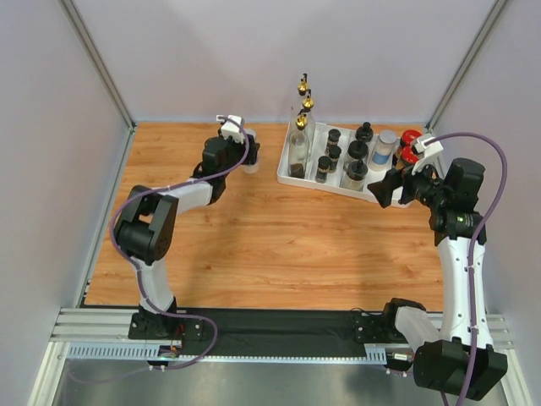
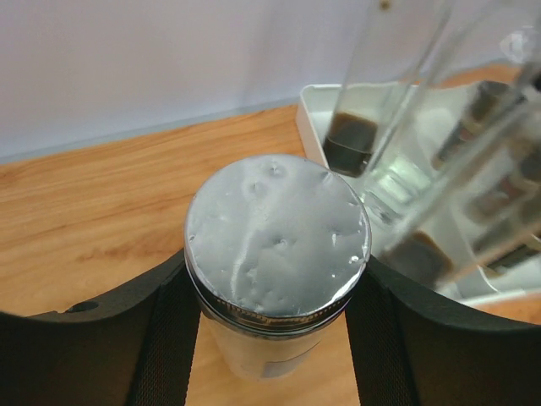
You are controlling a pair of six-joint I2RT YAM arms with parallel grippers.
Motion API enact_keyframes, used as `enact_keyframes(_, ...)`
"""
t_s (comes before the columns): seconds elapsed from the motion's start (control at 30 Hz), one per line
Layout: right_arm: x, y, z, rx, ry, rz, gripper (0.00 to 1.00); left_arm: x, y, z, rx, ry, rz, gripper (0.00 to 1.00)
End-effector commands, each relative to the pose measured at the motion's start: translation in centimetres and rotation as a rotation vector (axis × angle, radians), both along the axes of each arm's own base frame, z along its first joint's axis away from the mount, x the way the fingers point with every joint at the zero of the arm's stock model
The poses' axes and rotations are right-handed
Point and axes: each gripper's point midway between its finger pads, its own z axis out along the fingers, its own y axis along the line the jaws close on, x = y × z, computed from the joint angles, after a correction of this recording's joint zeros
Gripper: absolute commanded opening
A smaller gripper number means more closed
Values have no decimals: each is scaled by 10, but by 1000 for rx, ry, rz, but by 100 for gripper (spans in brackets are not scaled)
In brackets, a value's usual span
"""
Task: Organize the condiment bottles
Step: Move the bottle to the center of the board.
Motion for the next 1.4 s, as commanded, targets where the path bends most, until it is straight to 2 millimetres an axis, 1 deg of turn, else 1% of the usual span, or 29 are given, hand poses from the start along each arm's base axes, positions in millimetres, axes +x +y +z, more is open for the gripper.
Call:
enact_keyframes(0.0,1,-1,9,-29,-58,1,100,-49,-23,65,-54,-175,-115,15)
enact_keyframes(0.03,2,-1,9,-32,-61,1,100,-62,-27,62,-39,-170,-134,15)
enact_keyframes(0.07,2,-1,8,-36,-61,1,100,-76,-29,76,-32,-201,-153,15)
enact_keyframes(0.1,2,-1,8,-38,-63,2,100,-90,-29,57,-11,-165,-170,15)
enact_keyframes(0.13,2,-1,7,-38,-59,4,100,-109,-39,65,-15,-181,-212,15)
enact_keyframes(0.17,2,-1,7,-38,-60,6,100,-119,-43,62,-8,-176,-236,15)
enact_keyframes(0.2,2,-1,6,-40,-59,8,100,-134,-47,48,8,-152,-265,16)
enact_keyframes(0.23,2,-1,5,-41,-59,12,100,-149,-58,45,10,-146,-308,15)
enact_keyframes(0.27,2,0,4,-40,-57,13,100,-164,-66,50,6,-161,-350,16)
enact_keyframes(0.3,2,0,4,-39,-56,20,100,-176,-70,39,16,-142,-378,16)
enact_keyframes(0.33,2,0,4,-38,-56,21,100,-194,-84,41,8,-148,-437,16)
enact_keyframes(0.37,2,1,3,-38,-55,25,100,-205,-89,34,17,-140,-464,17)
enact_keyframes(0.43,1,2,3,-36,-55,35,100,-220,-102,32,21,-146,-510,17)
enact_keyframes(0.47,1,3,2,-36,-54,40,100,-234,-113,27,21,-140,-553,17)
enact_keyframes(0.53,0,5,0,-33,-51,51,100,-246,-125,25,21,-150,-590,17)
enact_keyframes(0.57,0,5,0,-33,-51,54,100,-257,-137,16,32,-143,-627,18)
enact_keyframes(0.63,1,5,-2,-34,-47,59,100,-262,-146,12,36,-150,-637,19)
enact_keyframes(0.67,1,5,-2,-33,-48,60,100,-264,-152,4,39,-137,-645,19)
enact_keyframes(0.7,1,5,-3,-33,-45,61,100,-270,-159,5,26,-150,-657,19)
enact_keyframes(0.73,1,5,-4,-34,-43,61,100,-272,-163,-4,31,-137,-661,20)
enact_keyframes(0.77,1,5,-5,-33,-40,62,100,-274,-167,-5,28,-141,-665,20)
enact_keyframes(0.8,2,5,-5,-33,-41,64,100,-281,-174,-3,15,-157,-681,21)
enact_keyframes(0.83,2,5,-6,-31,-34,66,100,-283,-178,-10,21,-150,-683,21)
enact_keyframes(0.9,2,6,-8,-27,-29,70,100,-291,-186,-13,18,-159,-698,22)
enact_keyframes(0.93,2,6,-8,-26,-28,73,100,-292,-187,-20,26,-152,-696,25)
enact_keyframes(1.1,1,8,-9,-23,-27,85,100,-302,-194,-28,47,-163,-700,32)
enact_keyframes(1.3,1,9,-10,-21,-23,96,100,-306,-191,-32,66,-159,-693,48)
enact_keyframes(1.33,1,9,-10,-21,-23,96,100,-306,-190,-33,70,-157,-692,53)
enact_keyframes(1.37,1,9,-10,-21,-23,96,100,-306,-189,-35,74,-152,-691,56)
